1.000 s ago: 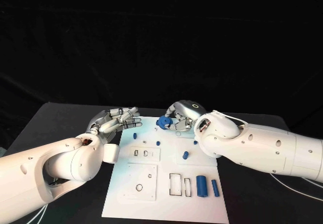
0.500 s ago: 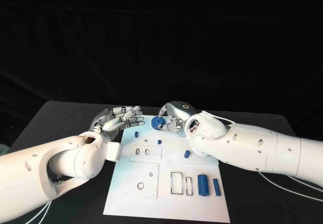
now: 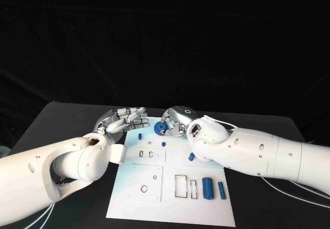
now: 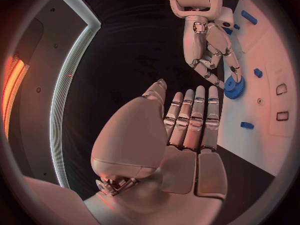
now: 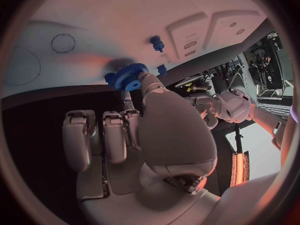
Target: Assemble the parts on the task board
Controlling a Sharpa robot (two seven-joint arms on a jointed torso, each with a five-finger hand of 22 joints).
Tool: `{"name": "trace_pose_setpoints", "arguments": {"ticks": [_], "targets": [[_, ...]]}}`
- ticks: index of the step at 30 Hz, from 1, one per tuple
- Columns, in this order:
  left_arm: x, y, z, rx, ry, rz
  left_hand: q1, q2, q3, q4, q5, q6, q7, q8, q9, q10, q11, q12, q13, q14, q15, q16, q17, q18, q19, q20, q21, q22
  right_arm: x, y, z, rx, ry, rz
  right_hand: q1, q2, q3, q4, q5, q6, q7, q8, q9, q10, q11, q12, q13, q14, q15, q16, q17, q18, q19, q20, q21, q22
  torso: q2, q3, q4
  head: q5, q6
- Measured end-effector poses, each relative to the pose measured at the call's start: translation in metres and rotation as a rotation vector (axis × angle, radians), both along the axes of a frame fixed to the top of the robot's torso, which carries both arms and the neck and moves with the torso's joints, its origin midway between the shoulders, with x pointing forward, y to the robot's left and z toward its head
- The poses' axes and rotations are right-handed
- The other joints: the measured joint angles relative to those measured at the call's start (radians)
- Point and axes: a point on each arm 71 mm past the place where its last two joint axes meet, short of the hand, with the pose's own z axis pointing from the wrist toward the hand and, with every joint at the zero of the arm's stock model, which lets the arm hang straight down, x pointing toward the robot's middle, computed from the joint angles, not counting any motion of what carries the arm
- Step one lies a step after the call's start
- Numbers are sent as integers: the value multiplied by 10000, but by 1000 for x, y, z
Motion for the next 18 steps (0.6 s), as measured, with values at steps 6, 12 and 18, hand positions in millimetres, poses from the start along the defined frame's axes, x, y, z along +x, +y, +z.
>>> {"name": "trace_pose_setpoints", "arguments": {"ticks": [6,12,18], "targets": [[0,-1,0,-6,6,-28,0,0,-25,-25,0,0,0,0,0,0,0,0,0,0,0,0,0,0,0,0,38,-1,1,0,-2,-99,99,-6,-2,-2,28,29,-122,-2,0,-36,0,0,0,-66,0,0,0,-1,0,1,0,0,-45,-1,0,-2,-5,18,-12],[0,-1,0,-7,14,-42,0,0,7,-56,0,0,0,0,0,0,0,0,0,0,0,0,0,-1,0,0,38,8,2,0,-4,-146,134,-44,-222,-215,39,158,-678,-281,202,-335,20,-172,162,-468,-1,0,0,-6,-1,3,0,0,-166,-2,0,-2,-7,19,-10],[0,-1,0,-5,22,-50,0,0,7,-55,0,0,0,0,0,0,0,0,0,0,0,0,0,0,0,0,38,8,2,1,-4,-149,138,-37,-465,-326,-104,323,-1117,-657,320,-603,-48,-359,253,-648,-1,34,110,-6,-2,3,16,61,-216,-2,0,-2,-7,7,1]]}}
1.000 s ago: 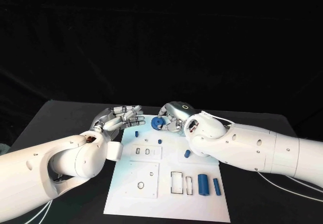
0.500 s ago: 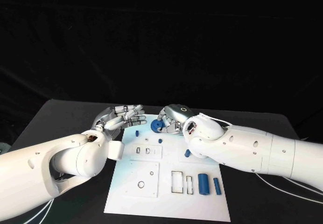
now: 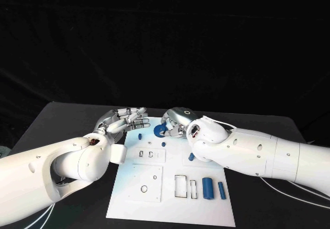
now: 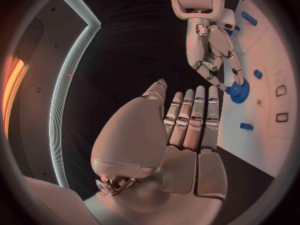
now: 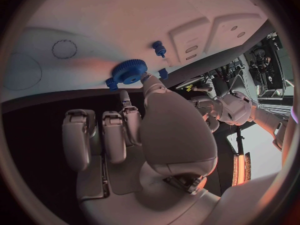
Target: Assemble the parts on the task board
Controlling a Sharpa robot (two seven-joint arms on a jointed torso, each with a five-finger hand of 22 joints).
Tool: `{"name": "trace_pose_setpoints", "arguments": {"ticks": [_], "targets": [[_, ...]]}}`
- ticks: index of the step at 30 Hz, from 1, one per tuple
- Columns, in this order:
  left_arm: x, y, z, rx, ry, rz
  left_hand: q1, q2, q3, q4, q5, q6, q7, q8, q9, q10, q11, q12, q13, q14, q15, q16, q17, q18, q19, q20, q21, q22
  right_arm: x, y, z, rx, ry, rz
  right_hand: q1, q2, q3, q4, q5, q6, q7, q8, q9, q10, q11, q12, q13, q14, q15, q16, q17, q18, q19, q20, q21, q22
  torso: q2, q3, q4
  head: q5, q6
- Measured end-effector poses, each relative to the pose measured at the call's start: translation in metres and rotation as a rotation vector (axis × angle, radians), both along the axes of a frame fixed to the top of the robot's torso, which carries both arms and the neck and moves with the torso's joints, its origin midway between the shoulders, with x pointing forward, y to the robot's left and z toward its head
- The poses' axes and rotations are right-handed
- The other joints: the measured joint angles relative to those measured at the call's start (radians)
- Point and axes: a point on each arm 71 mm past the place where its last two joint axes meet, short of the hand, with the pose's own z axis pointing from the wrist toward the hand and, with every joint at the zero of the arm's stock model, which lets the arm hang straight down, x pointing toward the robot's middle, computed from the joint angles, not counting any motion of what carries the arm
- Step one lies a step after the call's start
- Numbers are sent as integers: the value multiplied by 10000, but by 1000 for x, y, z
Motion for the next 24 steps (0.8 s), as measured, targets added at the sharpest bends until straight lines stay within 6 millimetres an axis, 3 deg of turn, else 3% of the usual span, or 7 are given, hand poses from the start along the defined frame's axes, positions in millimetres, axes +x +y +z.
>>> {"name": "trace_pose_setpoints", "arguments": {"ticks": [11,16,18,24], "targets": [[0,0,0,9,15,3,0,0,0,0,0,0,0,0,0,0,0,0,0,0,0,0,0,0,0,0,0,-1,-1,-2,0,18,0,7,-69,-35,-52,52,-61,-74,60,-94,0,-34,34,-51,-1,-36,36,0,-1,3,21,51,-62,8,1,9,-2,-4,9],[1,1,0,21,20,27,0,0,0,0,0,0,0,0,0,0,0,0,0,0,0,0,0,0,0,0,0,-2,-6,-14,2,145,-10,-27,-105,0,-93,93,202,-56,41,-94,53,-34,34,-35,-1,-36,36,0,-1,3,21,51,-62,7,0,20,-6,-19,33],[2,2,-1,31,22,55,0,0,0,0,0,0,0,0,0,0,0,0,0,0,0,0,0,0,0,0,0,-2,-10,-23,5,285,-14,-37,-105,0,-93,93,302,11,-18,-94,85,-32,32,2,-1,-36,36,0,-2,4,21,51,-62,7,-6,28,-22,-52,55],[4,6,-2,63,24,141,0,0,0,0,0,0,0,0,0,0,0,0,0,0,0,0,3,0,0,0,0,-2,-19,-78,21,952,42,-438,43,143,32,-32,333,242,-41,-48,157,5,-5,2,3,-35,36,-40,-2,4,21,50,-212,6,-59,71,-120,-137,109]]}}
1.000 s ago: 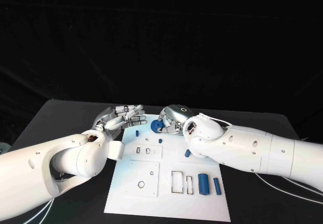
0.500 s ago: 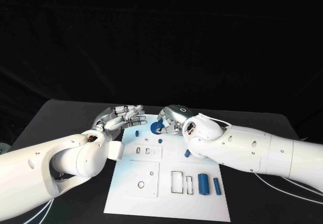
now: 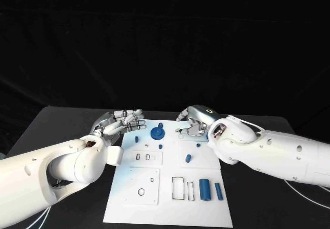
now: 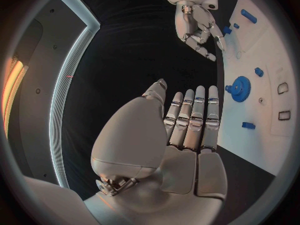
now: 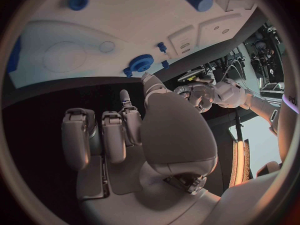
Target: Assemble the parts on the task board
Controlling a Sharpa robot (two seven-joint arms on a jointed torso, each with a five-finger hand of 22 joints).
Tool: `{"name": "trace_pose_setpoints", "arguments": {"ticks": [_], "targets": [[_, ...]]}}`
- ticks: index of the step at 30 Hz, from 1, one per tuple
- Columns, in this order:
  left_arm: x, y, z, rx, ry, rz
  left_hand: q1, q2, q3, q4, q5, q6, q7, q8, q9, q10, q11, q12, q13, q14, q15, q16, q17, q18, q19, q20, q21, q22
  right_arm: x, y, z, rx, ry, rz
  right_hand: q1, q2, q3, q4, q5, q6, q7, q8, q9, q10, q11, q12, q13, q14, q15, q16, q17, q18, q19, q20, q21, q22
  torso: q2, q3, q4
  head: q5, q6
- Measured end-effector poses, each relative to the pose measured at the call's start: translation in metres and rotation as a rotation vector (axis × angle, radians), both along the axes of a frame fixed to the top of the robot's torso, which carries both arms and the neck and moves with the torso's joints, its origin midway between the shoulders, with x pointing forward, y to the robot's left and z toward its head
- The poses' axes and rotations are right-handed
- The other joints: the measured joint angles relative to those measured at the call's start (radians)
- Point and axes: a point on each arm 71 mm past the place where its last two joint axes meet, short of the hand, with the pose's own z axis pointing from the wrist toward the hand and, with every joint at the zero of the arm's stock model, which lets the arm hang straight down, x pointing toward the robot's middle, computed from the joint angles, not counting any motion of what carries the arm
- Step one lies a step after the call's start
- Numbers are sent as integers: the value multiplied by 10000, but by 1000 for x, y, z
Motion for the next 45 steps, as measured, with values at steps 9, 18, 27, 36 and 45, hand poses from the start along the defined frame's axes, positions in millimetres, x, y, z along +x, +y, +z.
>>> {"name": "trace_pose_setpoints", "arguments": {"ticks": [9,18,27,36,45], "targets": [[5,3,-2,24,-2,73,40,40,0,0,0,0,0,0,0,36,37,0,0,22,-22,0,31,-1,0,0,39,16,-7,-74,4,698,384,-656,255,-149,1,-170,0,29,-29,-44,0,33,-33,0,4,0,0,0,0,1,0,0,-48,-1,-93,119,-190,-82,-16],[7,3,-3,17,-6,50,40,40,0,0,0,0,0,0,0,37,36,0,0,35,-35,0,31,0,0,0,39,14,-6,-113,-5,747,668,-1192,304,-198,-13,-238,0,-59,59,-231,-24,-5,5,-52,3,0,-1,0,-1,0,0,-1,-85,-2,-125,213,-267,-167,-90],[8,3,-3,5,-5,9,40,40,0,0,0,0,0,0,0,36,36,0,0,35,-35,0,29,1,0,0,39,22,0,-120,-21,578,1063,-1316,344,-239,-40,-265,0,-138,63,-304,-37,-5,5,-52,2,0,-1,0,7,1,0,-1,-135,-3,-112,215,-232,-174,-170],[9,3,-4,13,-8,5,40,40,0,0,0,0,0,0,0,36,36,0,0,35,-35,0,28,1,0,0,39,22,4,-114,-36,414,1458,-1183,436,-146,-11,-295,0,-153,78,-304,-37,-4,5,-52,1,0,-1,0,6,1,0,-1,-135,-4,-103,215,-226,-128,-214],[9,3,-4,17,-10,2,40,40,0,0,0,38,38,0,0,36,36,0,0,35,-35,0,37,0,0,0,39,20,5,-110,-42,338,1648,-1079,526,-53,43,-349,0,-21,52,-304,-4,-4,5,-9,1,0,-1,0,5,1,-1,-1,-135,-5,-114,210,-232,-97,-268]]}}
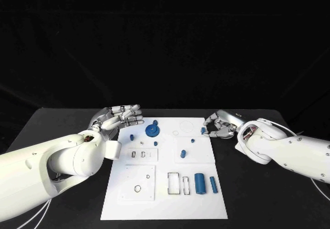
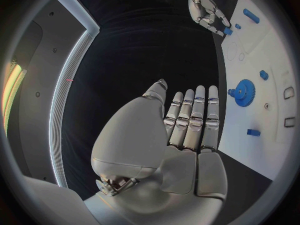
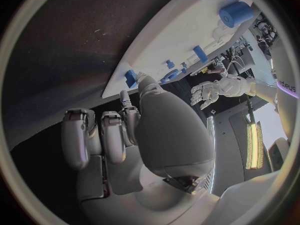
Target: Assemble the parts on the task board
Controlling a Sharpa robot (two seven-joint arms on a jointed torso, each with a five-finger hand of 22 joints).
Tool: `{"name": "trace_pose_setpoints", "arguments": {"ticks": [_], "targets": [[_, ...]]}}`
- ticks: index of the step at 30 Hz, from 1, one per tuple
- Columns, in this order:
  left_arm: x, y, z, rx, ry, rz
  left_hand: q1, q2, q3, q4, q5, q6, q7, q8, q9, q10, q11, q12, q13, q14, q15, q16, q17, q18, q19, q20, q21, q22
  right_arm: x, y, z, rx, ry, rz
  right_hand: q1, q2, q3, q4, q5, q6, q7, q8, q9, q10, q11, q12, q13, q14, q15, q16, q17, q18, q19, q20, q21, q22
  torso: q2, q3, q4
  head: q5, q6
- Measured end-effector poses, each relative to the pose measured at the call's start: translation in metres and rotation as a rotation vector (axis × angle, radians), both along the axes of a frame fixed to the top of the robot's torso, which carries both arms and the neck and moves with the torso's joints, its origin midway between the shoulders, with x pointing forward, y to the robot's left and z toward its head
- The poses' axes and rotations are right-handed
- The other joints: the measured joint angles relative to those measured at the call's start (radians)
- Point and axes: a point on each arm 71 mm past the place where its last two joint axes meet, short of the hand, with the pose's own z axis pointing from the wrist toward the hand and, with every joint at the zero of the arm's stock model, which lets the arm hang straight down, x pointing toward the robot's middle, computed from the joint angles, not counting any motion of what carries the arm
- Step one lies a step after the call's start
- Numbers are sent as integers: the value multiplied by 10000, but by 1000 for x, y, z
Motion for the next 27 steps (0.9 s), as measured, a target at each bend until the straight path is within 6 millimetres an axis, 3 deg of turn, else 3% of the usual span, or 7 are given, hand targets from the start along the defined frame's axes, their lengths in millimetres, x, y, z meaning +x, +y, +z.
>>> {"name": "trace_pose_setpoints", "arguments": {"ticks": [12,27], "targets": [[0,0,0,4,4,-9,0,0,0,0,0,0,0,0,0,0,0,0,0,0,0,0,-1,0,0,0,0,-1,2,5,-2,-4,31,64,165,167,124,-123,-112,414,-87,40,68,115,-70,193,0,0,0,0,-1,0,0,0,0,-1,-4,-6,-2,21,-11],[0,0,0,9,18,-20,0,0,0,0,0,-1,-1,0,0,0,0,0,0,0,0,0,-3,0,0,0,0,9,6,10,-5,-60,155,122,194,195,177,-177,-282,518,-119,42,83,163,-92,232,0,0,0,0,-3,0,0,0,0,6,-4,-4,-6,56,-64]]}}
